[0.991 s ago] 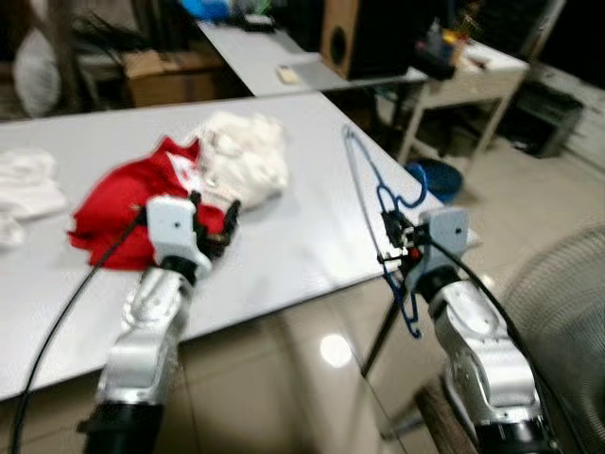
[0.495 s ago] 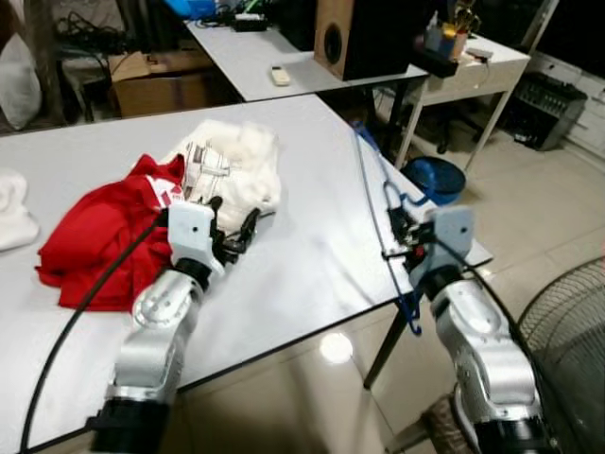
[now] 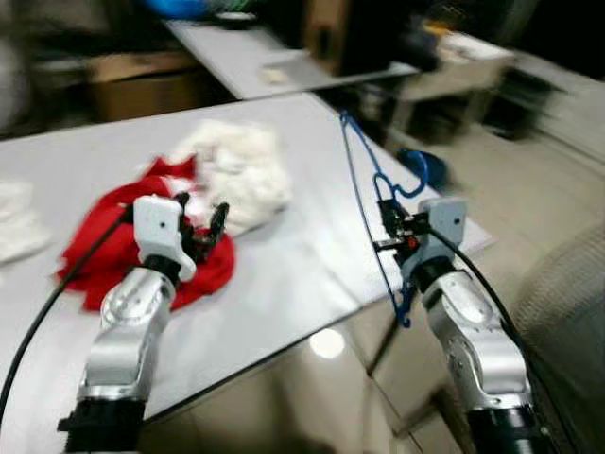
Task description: Hang hanger
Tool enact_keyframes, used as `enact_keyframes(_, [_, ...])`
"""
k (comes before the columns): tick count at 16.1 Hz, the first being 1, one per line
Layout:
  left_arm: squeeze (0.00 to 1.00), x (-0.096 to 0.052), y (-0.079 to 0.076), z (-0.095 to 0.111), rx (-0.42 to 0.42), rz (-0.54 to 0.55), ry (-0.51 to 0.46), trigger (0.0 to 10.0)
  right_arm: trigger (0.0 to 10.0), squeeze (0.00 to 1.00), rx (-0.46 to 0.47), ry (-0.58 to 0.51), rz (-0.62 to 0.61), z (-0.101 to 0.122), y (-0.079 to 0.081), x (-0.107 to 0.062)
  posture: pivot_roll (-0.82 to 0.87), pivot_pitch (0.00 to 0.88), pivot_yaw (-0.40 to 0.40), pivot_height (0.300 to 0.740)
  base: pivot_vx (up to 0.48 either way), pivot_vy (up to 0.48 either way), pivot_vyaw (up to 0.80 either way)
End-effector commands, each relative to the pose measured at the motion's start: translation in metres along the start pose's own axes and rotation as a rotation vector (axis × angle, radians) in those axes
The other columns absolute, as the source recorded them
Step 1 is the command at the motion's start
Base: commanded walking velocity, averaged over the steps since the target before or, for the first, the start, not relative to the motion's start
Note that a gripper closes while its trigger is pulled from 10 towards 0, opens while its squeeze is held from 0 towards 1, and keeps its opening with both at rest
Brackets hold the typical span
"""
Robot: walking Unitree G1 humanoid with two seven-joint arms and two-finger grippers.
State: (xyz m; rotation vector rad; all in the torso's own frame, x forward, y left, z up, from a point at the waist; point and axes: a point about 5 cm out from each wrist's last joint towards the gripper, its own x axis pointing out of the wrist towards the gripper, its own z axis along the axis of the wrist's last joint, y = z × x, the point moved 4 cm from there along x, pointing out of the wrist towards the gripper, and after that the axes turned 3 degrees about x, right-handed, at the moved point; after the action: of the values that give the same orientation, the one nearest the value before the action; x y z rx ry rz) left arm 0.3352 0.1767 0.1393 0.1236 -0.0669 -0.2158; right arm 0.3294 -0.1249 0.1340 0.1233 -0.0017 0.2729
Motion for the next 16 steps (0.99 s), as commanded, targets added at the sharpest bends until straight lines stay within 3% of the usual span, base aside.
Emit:
enact_keyframes(1, [0.0, 0.005, -0.01, -0.002, -0.017, -0.037, 0.007, 10.0, 10.0, 0.0, -0.003, -0.009, -0.019, 0.002, -0.007, 0.0, -0.03, 0.0, -0.032, 0.74, 0.0, 0.398, 0.0])
enact_keyframes(4, [0.0, 0.005, -0.012, 0.009, 0.038, -0.057, -0.028, 10.0, 10.0, 0.0, -0.02, -0.026, -0.003, 0.008, -0.007, 0.006, -0.02, 0.0, -0.036, 0.74, 0.0, -0.32, 0.0])
enact_keyframes(6, [0.0, 0.0, -0.001, 0.005, -0.009, 0.005, -0.011, 10.0, 10.0, 0.0, -0.046, -0.024, 0.016, 0.007, -0.008, 0.006, -0.02, 0.0, -0.032, 0.74, 0.0, -0.24, 0.0])
enact_keyframes(7, [0.11, -0.002, 0.005, 0.0, -0.036, 0.025, 0.01, 10.0, 10.0, 0.0, -0.052, -0.026, 0.022, 0.007, -0.009, 0.005, -0.02, 0.0, -0.028, 0.74, 0.0, 0.0, 0.0])
enact_keyframes(8, [1.0, -0.004, 0.012, -0.004, 0.006, 0.034, 0.023, 10.0, 10.0, 0.0, -0.053, -0.028, 0.024, 0.008, -0.01, 0.004, -0.03, 0.0, -0.024, 0.74, 0.0, 0.0, 0.0])
enact_keyframes(11, [1.0, -0.011, 0.04, -0.02, 0.14, 0.111, 0.136, 10.0, 10.0, 0.0, -0.061, -0.018, 0.048, 0.009, -0.008, 0.0, -0.04, 0.0, -0.012, 0.74, 0.0, 0.0, 0.0])
enact_keyframes(13, [1.0, -0.017, 0.05, -0.021, 0.171, 0.107, 0.177, 10.0, 10.0, 0.0, -0.073, -0.001, 0.08, 0.007, -0.005, -0.001, -0.03, 0.0, -0.014, 0.74, 0.0, 0.0, 0.0])
enact_keyframes(14, [0.71, -0.022, 0.055, -0.02, 0.189, 0.08, 0.193, 10.0, 10.0, 0.0, -0.078, 0.013, 0.103, 0.004, -0.002, -0.002, -0.03, 0.0, -0.012, 0.74, 0.0, 0.0, 0.0])
enact_keyframes(15, [0.0, -0.027, 0.059, -0.018, 0.2, 0.043, 0.205, 10.0, 10.0, 0.0, -0.092, 0.03, 0.13, 0.001, 0.001, -0.003, -0.02, 0.0, -0.013, 0.74, 0.0, 0.0, 0.0])
enact_keyframes(16, [0.0, -0.033, 0.064, -0.018, 0.223, 0.005, 0.228, 10.0, 10.0, 0.0, -0.098, 0.048, 0.157, -0.003, 0.003, -0.005, -0.01, 0.0, -0.018, 0.74, 0.0, 0.0, 0.0])
